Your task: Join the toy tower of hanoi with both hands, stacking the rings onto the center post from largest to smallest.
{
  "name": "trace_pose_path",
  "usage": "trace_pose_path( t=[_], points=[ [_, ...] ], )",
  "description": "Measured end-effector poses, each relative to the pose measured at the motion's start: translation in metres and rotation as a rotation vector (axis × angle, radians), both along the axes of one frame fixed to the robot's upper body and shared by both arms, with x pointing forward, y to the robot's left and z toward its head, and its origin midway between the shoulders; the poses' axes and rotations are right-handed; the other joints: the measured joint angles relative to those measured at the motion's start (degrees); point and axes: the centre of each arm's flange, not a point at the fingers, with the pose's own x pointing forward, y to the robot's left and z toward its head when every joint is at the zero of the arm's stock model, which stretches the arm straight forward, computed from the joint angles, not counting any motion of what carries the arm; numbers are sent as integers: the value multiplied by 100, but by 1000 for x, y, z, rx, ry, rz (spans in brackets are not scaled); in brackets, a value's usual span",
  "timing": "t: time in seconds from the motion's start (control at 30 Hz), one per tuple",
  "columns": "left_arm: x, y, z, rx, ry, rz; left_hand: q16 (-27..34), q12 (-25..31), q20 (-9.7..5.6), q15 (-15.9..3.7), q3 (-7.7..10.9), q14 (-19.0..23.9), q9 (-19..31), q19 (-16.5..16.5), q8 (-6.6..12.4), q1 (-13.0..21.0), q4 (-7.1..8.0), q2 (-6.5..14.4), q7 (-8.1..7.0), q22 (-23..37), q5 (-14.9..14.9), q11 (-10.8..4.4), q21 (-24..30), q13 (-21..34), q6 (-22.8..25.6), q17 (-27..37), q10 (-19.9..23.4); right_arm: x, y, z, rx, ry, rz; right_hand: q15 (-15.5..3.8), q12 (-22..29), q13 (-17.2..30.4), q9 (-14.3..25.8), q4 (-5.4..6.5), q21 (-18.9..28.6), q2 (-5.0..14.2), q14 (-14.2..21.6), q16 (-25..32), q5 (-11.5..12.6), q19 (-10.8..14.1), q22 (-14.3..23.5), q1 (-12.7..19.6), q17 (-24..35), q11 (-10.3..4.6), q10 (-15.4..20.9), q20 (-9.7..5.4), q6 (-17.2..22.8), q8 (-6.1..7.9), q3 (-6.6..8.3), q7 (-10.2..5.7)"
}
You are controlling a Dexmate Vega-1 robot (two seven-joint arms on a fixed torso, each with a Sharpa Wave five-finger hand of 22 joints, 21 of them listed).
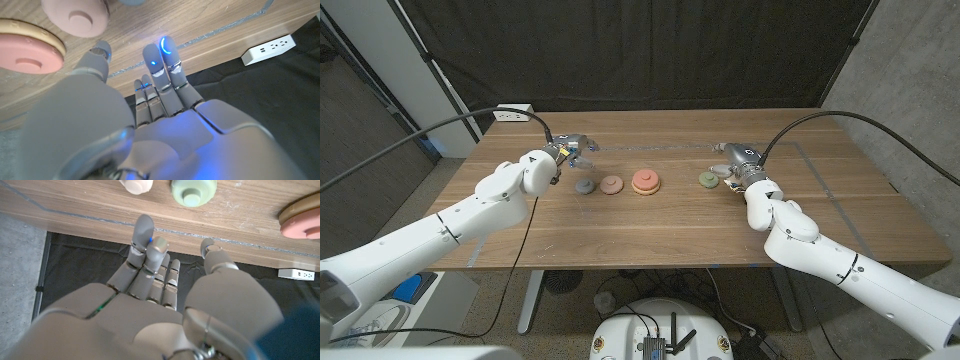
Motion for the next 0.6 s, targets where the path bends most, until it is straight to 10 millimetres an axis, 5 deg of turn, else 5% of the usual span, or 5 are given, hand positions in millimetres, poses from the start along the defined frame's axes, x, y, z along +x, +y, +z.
trace_pose_path(
  t=[0.6],
  points=[
    [9,-6,2,98,87,-48,21,-66,10,20,-171,-42,-42,-28,-28,-308,92,-79,91,-54,-91,131,-76,-2,-255,-28,-273,3,5,1,0,5,5,0,0,0,-1,-24,28,31,0,0,44,0,5,-31,12,30,32,0,71,0,23,72]
  ],
)
